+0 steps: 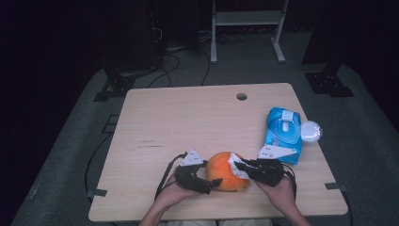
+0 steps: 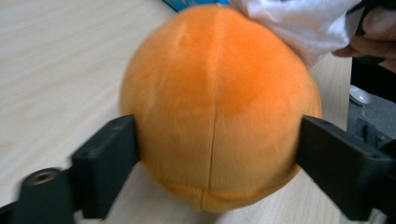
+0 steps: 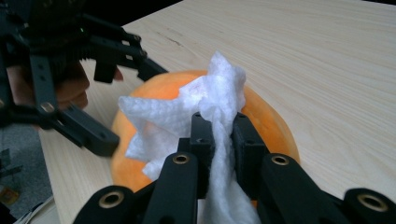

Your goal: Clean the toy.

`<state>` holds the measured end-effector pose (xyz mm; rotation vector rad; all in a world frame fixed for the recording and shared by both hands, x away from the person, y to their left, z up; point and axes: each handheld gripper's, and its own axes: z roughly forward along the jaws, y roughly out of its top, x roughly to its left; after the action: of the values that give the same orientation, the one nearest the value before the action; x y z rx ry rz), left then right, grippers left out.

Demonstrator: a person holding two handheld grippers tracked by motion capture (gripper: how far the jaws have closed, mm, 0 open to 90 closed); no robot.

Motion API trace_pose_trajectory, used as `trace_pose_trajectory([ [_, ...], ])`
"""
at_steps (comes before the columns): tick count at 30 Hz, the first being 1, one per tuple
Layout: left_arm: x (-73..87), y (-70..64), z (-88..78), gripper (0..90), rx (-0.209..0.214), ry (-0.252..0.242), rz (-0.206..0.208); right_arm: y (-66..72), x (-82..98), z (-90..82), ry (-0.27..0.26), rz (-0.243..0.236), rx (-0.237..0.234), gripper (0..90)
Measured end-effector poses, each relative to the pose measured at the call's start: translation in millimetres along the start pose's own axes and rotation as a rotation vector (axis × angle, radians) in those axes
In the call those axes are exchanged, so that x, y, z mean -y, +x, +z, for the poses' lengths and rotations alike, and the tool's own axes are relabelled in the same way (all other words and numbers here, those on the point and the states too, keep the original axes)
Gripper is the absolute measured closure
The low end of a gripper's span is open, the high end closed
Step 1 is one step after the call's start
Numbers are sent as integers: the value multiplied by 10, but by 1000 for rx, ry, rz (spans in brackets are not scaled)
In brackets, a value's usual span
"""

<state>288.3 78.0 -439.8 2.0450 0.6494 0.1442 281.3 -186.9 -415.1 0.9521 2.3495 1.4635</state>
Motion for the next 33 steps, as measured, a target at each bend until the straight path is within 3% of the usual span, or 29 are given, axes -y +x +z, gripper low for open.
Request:
trace_pose_trajectory([
  [2,-38,-33,-24,259,-17,-18,16,87,-52,-25,-9,-44,11,801],
  [4,-79,-89,-40,295,-32,-34,41,168,-97,-51,-31,-82,-10,800],
  [6,-87,-108,-40,299,-31,-41,55,193,-106,-47,-15,-129,26,801],
  [8,-77,-105,-27,283,-23,-59,48,94,-76,-60,-14,-93,31,801],
  [10,-70,-91,-5,210,-27,-75,29,11,-40,-75,-10,-60,40,801],
  [13,-29,-66,65,136,-20,-39,10,18,-46,-81,-8,-62,53,801],
  [15,4,-75,93,154,-36,-30,18,69,-52,-62,-4,-76,53,802],
  [16,1,-91,83,204,-42,-34,35,108,-54,-50,-9,-95,57,801],
  [18,-37,-135,48,282,-62,-56,70,220,-67,-42,-32,-148,58,801],
  [20,-79,-176,12,311,-71,-74,100,273,-90,-56,-53,-174,35,801],
  [21,-99,-180,-16,313,-77,-92,111,281,-103,-65,-53,-185,45,801],
  [23,-117,-180,-49,319,-83,-100,123,211,-101,-88,-54,-155,64,802],
  [26,-113,-183,-37,330,-81,-105,126,92,-63,-101,-55,-95,54,802],
  [28,-120,-191,-30,334,-83,-106,125,149,-68,-103,-63,-118,49,804],
  [30,-144,-233,-18,334,-88,-103,149,230,-89,-92,-86,-133,-8,803],
  [33,-163,-283,0,333,-99,-102,178,290,-125,-67,-83,-170,-2,804],
])
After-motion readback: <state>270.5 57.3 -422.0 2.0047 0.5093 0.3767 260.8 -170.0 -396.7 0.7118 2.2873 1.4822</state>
